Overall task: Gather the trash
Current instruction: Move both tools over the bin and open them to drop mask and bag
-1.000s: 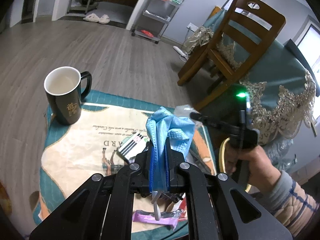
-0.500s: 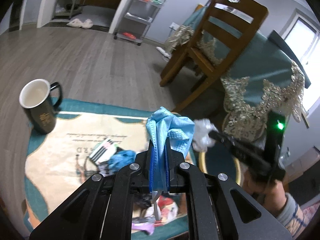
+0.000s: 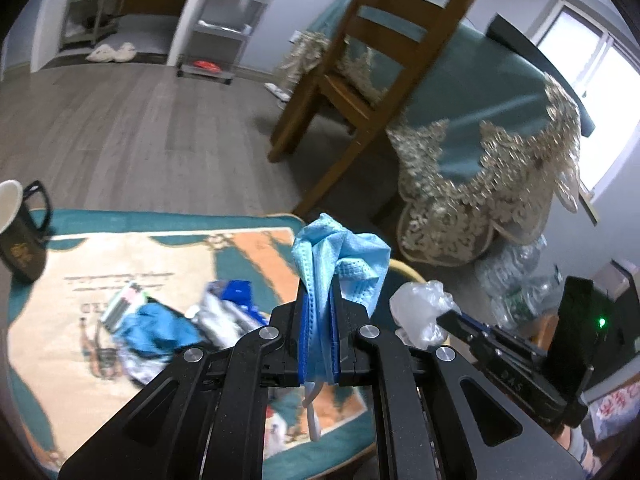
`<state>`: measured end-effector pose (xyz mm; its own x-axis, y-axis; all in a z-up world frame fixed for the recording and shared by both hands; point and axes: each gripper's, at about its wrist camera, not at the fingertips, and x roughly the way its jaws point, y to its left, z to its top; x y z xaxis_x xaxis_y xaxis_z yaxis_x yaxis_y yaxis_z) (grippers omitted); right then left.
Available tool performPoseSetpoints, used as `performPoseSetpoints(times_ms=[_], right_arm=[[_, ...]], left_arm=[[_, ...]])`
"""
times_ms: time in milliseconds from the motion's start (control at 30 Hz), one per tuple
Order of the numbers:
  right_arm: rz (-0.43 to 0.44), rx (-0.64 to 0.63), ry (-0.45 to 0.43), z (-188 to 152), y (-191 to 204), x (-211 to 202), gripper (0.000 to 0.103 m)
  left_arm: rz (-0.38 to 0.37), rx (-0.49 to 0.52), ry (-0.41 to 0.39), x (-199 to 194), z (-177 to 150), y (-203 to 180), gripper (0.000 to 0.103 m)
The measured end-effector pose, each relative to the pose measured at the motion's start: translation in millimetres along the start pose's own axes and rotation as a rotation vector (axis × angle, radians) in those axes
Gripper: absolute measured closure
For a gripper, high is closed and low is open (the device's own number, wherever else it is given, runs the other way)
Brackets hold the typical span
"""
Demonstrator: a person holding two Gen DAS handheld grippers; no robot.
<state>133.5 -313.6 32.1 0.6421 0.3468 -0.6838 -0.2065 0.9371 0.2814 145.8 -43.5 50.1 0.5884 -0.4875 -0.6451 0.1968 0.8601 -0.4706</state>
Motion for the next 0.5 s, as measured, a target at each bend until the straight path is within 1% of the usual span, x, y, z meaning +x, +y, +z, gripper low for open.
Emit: performPoseSetpoints(times_ms=[133, 233, 500], right_arm=[[-0.025, 0.063, -0.018, -9, -23, -10, 0.097], [-0.055, 0.104, -0.029, -13, -43, -13, 0.097], [-0.095, 0.216, -0.043, -23, -84, -16, 0.097]], left_arm=[[-0.042, 0.024, 0.029, 20, -3, -22, 0.093], [-0.09, 0.034, 0.046, 36, -7, -37, 0.093], [-0.146, 0.056, 0.127, 91, -19, -69, 0.093]])
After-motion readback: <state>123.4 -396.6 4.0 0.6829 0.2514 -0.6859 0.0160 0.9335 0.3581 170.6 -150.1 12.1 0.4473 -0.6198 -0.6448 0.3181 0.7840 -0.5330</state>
